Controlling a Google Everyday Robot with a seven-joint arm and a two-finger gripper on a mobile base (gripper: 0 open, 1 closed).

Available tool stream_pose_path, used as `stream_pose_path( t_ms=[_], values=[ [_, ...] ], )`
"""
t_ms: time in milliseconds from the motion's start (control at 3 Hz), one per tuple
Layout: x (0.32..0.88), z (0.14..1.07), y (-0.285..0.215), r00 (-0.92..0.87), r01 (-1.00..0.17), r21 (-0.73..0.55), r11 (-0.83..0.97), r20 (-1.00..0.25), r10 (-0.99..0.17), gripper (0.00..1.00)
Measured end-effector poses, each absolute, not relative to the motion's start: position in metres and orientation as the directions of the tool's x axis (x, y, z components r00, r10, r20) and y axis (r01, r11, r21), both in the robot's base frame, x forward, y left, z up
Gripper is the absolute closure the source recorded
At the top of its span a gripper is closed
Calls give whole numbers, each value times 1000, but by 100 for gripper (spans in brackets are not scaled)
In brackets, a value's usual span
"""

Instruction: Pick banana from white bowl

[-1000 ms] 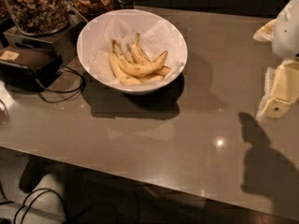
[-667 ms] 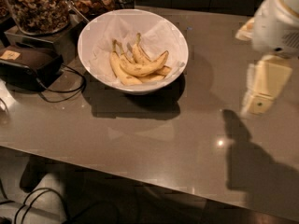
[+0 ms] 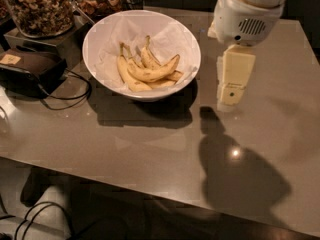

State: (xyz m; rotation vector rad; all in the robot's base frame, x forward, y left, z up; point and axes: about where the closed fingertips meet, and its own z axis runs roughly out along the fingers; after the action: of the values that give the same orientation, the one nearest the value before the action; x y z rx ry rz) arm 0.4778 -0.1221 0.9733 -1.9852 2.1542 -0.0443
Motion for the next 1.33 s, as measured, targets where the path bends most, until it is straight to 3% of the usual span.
stream_pose_path(
  t_ms=[1333],
  values=[
    [526,978,-82,-115,-977,-155,150,-214,-970,0]
  ],
)
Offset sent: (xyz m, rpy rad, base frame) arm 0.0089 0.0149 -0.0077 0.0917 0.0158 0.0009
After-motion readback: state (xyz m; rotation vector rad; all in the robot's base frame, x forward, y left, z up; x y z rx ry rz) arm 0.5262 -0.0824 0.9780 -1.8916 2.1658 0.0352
